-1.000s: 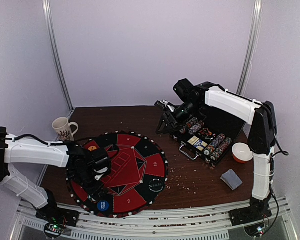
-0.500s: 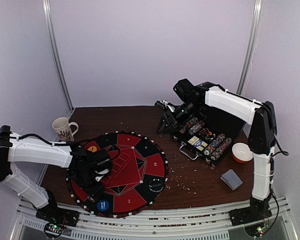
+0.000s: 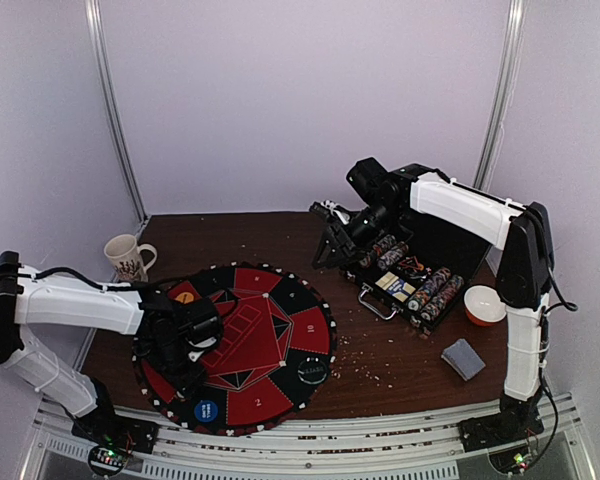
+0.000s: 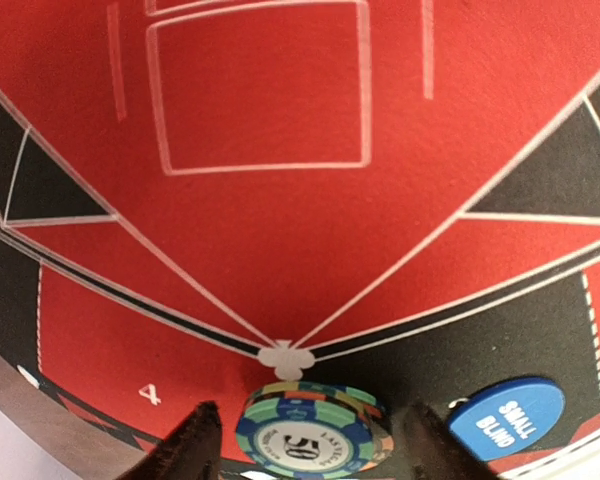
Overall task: Distribute texas hold em gaming equipment
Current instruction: Adjust the poker chips pile in the small blind area.
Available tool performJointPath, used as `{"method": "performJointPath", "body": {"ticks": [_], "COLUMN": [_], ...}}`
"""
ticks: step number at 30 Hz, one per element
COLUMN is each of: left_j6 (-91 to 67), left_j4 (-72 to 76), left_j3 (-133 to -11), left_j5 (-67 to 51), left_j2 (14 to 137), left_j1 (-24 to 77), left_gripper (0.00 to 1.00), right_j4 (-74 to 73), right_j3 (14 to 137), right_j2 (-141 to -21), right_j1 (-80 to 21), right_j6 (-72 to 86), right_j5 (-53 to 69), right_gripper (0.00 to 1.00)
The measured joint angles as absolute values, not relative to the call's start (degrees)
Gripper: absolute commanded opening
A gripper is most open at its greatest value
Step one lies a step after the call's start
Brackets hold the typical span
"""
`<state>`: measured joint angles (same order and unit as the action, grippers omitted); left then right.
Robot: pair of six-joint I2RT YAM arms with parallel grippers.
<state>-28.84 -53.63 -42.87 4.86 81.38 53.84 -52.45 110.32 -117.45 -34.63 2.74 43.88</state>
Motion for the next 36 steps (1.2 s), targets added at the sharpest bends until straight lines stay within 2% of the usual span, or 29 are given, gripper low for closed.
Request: {"method": "performJointPath", "body": {"ticks": [2, 4, 10, 16, 21, 25, 30, 36], "left_j6": [-28.1, -27.7, -26.0, -21.1, -11.1, 0.9, 14.2, 18.0], "left_j4": [-53.8, -54.4, -55.8, -57.7, -56.9, -55.2, -59.3, -67.6], "left_j3": [-42.9, -43.3, -47.9, -60.1, -70.8, -74.8, -73.3, -62.0], "left_j5": [4.3, 3.9, 4.1, 4.6, 3.8, 3.9, 7.4, 4.4], "left_j2": [80.6, 79.9, 77.4, 75.9, 74.2, 72.9, 75.4, 78.6], "left_j1": [53.5, 53.3, 53.2, 53.2, 53.5, 54.1, 54.0, 52.6], "left_gripper": [0.92, 0.98, 0.98, 0.98, 0.98, 0.98, 0.98, 0.98], "right_j4": [-52.6, -52.7, -52.8, -53.5, -52.6, -51.7, -47.2, -43.5], "right_j3": [110.3, 110.3, 110.3, 110.3, 107.9, 105.2, 98.0, 91.0], "right_j2": [-117.4, -117.4, -117.5, -117.4, -115.9, -112.7, -105.4, -98.8], "right_j1": [-34.6, -34.6, -34.6, -34.4, -33.6, -32.9, -32.3, -31.8], "right_j6": [2.7, 2.7, 2.6, 1.2, 0.0, -0.7, -0.9, -1.0], "right_j5": [43.9, 43.8, 43.7, 43.4, 42.2, 41.5, 40.5, 38.4], "right_gripper": [0.58, 0.58, 0.58, 0.58, 0.58, 0.58, 0.59, 0.6]}}
